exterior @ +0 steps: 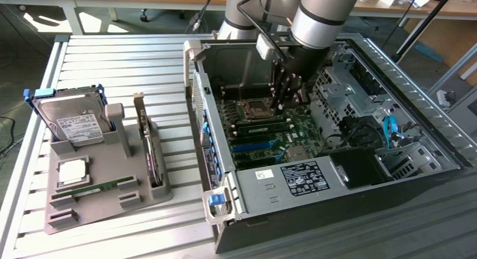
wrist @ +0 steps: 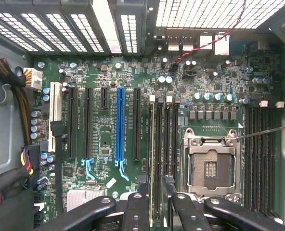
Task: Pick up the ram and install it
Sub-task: 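Insert the ram into the slot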
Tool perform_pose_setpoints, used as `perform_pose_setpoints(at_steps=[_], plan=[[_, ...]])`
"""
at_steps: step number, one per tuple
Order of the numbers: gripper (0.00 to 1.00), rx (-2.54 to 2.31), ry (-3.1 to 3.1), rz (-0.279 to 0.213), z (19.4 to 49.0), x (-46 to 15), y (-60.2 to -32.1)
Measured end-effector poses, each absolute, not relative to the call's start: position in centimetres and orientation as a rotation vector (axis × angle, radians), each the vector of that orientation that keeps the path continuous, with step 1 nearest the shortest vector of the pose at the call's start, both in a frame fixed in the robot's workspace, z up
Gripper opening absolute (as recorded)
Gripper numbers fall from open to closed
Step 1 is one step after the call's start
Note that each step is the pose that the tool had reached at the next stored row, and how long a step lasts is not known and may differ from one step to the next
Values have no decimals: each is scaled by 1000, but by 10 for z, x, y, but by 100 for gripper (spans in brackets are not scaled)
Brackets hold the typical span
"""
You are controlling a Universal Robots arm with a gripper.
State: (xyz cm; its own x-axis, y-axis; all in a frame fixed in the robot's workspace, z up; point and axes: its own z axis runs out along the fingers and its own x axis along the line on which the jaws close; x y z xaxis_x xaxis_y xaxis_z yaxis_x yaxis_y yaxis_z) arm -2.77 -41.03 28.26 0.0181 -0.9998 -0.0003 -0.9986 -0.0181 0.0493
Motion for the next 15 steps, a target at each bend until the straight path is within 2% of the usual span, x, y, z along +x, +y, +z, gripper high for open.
perform_pose_setpoints(at_steps=[8, 9, 10, 12, 13, 15], plan=[[25, 2216, -2176, -54, 282, -8, -410], [24, 2216, -2176, -55, 282, -4, -411], [18, 2216, -2176, -55, 282, -2, -411], [18, 2216, -2176, -55, 282, 2, -411], [11, 2216, -2177, -56, 282, 4, -411], [11, 2216, -2176, -56, 282, 7, -411]])
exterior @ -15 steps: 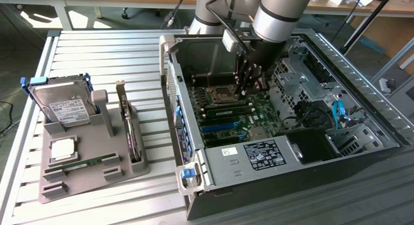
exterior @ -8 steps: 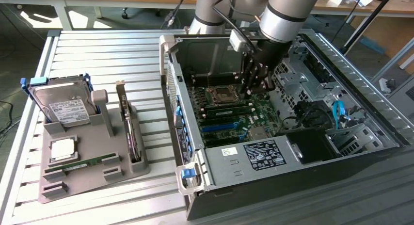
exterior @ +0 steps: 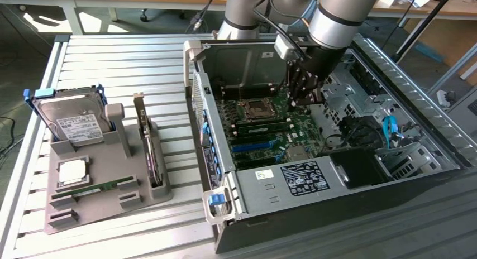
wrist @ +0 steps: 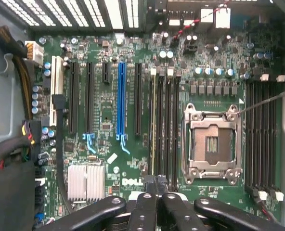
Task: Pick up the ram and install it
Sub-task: 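Insert the ram into the slot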
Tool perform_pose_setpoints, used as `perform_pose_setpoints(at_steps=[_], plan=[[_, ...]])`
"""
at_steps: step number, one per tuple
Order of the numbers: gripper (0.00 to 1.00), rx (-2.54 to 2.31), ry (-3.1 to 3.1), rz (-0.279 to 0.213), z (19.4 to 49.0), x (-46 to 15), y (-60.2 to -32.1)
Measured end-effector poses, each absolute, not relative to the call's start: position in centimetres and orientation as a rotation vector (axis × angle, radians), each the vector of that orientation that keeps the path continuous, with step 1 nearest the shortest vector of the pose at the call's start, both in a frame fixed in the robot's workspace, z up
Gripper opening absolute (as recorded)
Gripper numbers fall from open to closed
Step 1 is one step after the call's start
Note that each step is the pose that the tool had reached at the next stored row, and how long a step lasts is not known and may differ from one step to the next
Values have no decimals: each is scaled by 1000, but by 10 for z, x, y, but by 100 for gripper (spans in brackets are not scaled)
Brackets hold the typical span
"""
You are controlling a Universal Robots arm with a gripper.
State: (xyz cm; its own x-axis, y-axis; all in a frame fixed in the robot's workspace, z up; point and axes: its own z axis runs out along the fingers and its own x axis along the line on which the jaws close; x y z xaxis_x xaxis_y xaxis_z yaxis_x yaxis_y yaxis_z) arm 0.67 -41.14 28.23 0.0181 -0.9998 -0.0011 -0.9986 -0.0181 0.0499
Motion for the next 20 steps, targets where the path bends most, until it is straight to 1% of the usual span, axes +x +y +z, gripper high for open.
perform_pose_setpoints(at_steps=[18, 20], plan=[[11, 2217, -2177, -55, 285, 12, -411], [11, 2229, -2188, -28, 285, 12, -411]])
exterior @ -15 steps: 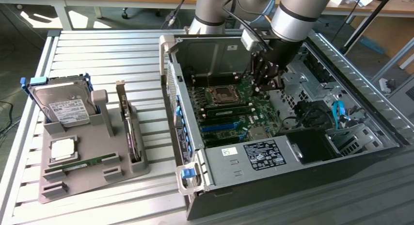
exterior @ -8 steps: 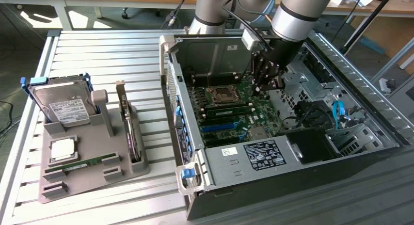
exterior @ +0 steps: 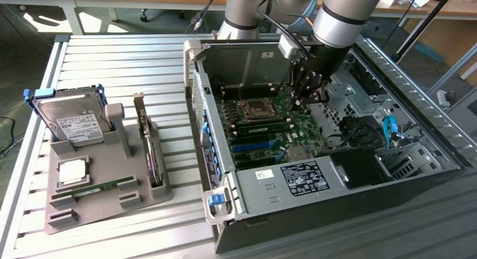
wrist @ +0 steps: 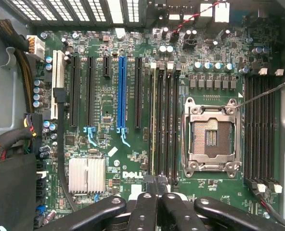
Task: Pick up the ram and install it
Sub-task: 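Insert the ram into the slot, then press down the ram until it locks into place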
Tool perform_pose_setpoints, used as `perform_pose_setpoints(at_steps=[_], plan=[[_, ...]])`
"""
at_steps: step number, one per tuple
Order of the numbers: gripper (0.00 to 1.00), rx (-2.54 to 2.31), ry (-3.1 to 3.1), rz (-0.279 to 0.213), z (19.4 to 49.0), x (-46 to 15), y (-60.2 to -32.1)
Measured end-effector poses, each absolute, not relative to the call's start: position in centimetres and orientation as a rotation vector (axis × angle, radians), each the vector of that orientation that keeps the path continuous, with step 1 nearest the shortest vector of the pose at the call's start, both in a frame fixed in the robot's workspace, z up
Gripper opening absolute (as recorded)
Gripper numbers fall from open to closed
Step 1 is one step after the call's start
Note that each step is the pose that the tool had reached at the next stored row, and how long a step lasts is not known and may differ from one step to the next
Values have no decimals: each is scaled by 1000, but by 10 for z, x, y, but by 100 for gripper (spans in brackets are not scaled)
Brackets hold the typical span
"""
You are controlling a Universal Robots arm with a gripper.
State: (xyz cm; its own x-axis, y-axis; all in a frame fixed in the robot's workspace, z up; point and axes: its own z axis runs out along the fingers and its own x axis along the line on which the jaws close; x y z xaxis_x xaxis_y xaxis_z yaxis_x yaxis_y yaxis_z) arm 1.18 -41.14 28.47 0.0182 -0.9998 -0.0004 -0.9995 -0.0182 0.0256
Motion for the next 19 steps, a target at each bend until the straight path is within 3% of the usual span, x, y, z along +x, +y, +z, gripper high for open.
perform_pose_setpoints(at_steps=[3, 19], plan=[[11, 2253, -2212, 25, 284, 11, -411], [11, 2252, -2212, 24, 265, 11, -411]])
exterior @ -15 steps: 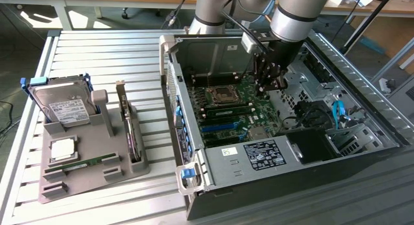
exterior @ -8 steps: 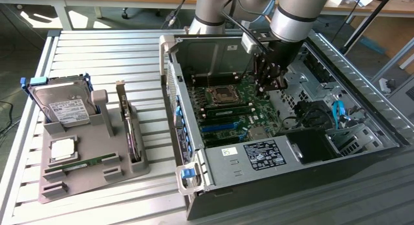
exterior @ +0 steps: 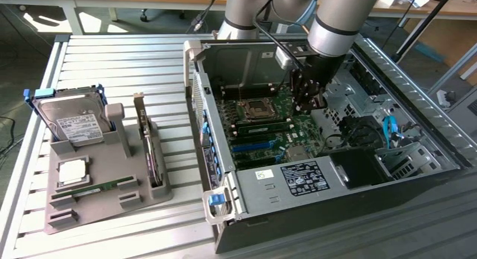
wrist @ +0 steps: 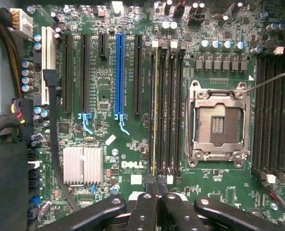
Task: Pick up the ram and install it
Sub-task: 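Press down the ram until it locks into place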
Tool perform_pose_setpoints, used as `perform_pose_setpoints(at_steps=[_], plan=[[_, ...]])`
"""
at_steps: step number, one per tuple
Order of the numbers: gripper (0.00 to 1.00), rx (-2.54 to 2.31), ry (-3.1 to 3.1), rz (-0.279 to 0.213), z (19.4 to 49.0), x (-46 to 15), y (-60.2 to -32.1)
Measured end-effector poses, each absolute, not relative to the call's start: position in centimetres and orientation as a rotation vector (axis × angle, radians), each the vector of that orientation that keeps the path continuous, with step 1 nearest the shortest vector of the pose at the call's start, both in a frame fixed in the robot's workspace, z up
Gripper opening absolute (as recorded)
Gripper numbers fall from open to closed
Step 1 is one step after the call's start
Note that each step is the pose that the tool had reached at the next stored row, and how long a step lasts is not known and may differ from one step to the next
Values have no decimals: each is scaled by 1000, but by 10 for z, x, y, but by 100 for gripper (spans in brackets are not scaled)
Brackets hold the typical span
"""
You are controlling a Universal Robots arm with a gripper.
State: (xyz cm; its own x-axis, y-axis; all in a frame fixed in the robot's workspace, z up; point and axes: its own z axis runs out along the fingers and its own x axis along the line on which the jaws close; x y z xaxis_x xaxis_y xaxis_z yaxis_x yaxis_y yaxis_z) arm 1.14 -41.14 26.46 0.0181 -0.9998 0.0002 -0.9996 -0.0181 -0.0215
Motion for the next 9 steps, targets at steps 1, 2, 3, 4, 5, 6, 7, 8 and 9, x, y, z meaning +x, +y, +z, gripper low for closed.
perform_pose_setpoints(at_steps=[1, 2, 3, 4, 5, 6, 7, 8, 9], plan=[[11, -2231, 2191, -23, 263, 11, -411], [11, -2231, 2191, -23, 261, 11, -411], [11, -2231, 2191, -23, 259, 11, -411], [11, -2231, 2191, -23, 257, 11, -411], [11, -2231, 2191, -23, 255, 11, -411], [11, -2231, 2191, -23, 253, 11, -411], [11, -2231, 2191, -23, 250, 11, -411], [11, -2231, 2191, -23, 246, 11, -411], [11, -2231, 2191, -23, 244, 11, -410]])
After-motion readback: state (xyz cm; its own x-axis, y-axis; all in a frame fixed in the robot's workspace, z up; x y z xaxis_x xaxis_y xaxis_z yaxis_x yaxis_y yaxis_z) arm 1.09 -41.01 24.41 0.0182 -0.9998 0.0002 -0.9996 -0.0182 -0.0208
